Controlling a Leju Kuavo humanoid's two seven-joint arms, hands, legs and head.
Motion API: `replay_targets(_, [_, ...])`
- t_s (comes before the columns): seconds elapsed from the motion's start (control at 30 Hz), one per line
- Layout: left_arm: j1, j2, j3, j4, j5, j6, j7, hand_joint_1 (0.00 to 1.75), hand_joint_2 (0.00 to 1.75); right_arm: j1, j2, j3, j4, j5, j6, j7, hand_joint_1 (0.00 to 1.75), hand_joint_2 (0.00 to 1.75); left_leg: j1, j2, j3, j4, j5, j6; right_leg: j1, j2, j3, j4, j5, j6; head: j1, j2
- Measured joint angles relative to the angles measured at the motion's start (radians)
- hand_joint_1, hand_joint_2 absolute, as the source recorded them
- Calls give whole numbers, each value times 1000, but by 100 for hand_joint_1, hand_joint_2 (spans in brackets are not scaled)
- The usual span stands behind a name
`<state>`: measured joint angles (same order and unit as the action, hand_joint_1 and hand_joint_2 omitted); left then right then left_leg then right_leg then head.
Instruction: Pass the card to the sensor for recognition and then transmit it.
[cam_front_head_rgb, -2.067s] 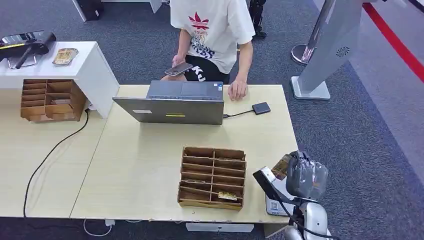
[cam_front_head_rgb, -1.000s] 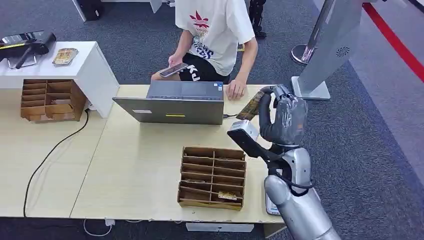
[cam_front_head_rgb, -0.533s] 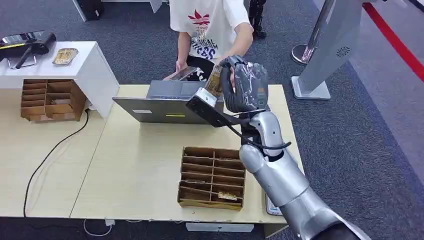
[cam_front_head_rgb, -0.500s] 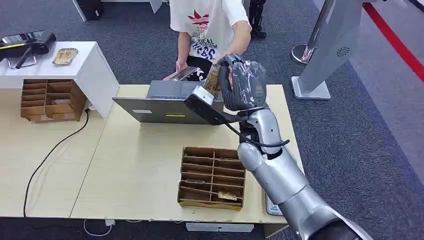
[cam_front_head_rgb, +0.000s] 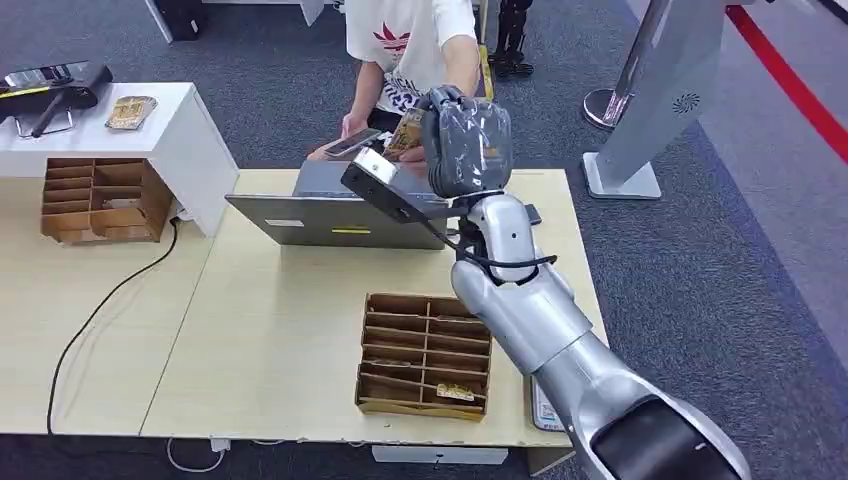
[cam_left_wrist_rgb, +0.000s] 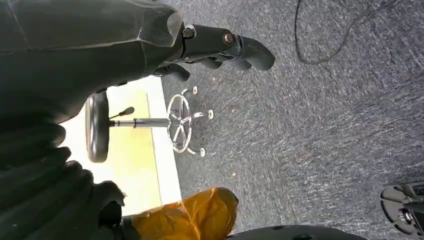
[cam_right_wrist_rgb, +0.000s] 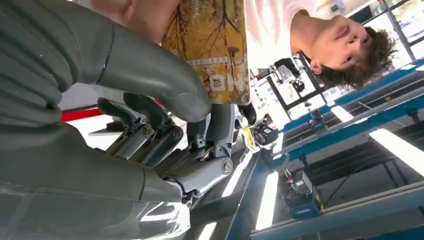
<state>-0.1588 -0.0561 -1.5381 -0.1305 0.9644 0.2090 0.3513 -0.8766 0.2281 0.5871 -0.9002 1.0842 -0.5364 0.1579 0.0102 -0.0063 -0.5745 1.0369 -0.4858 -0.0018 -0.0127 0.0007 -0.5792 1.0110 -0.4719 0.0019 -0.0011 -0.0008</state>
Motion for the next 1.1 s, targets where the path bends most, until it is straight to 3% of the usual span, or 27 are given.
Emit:
replay_targets(0.03, [0,0,0,0,1,0,1,0,175,-2,3,0,13,6,-6,0,89,175,0,0,0,0,0,0,0,0,0,0,0,0,0,0])
replay_targets(0.07, [-1,-1,0,0,2,0,3,0,175,-3,5,0,27,12,-16,0,37,175,0,0,0,0,0,0,0,0,0,0,0,0,0,0])
replay_targets(0.1, [-1,-1,0,0,2,0,3,0,175,-4,7,0,38,15,-20,0,0,175,0,0,0,0,0,0,0,0,0,0,0,0,0,0])
replay_targets(0.4, [-2,-2,0,0,5,-3,4,0,175,-8,17,0,94,47,-21,7,0,175,0,0,0,0,0,0,0,0,0,0,0,0,0,0])
replay_targets(0.43, [-1,-2,0,0,6,-4,4,0,175,-8,19,0,97,47,-23,2,0,0,0,0,0,0,0,0,0,0,0,0,0,0,0,0])
replay_targets(0.7, [3,3,0,0,37,-5,-13,0,175,17,54,0,75,-6,-75,-83,0,0,0,0,0,0,0,0,0,0,0,0,0,0,0,0])
replay_targets(0.97, [15,10,10,0,99,-3,-39,0,175,101,108,7,-63,-210,-92,-223,0,0,0,0,0,0,0,0,0,0,-1,0,0,0,0,0])
replay_targets(1.1, [17,12,19,0,108,-3,-40,0,175,132,114,13,-124,-258,-89,-244,0,0,0,0,0,0,0,0,0,0,-1,0,0,0,0,0])
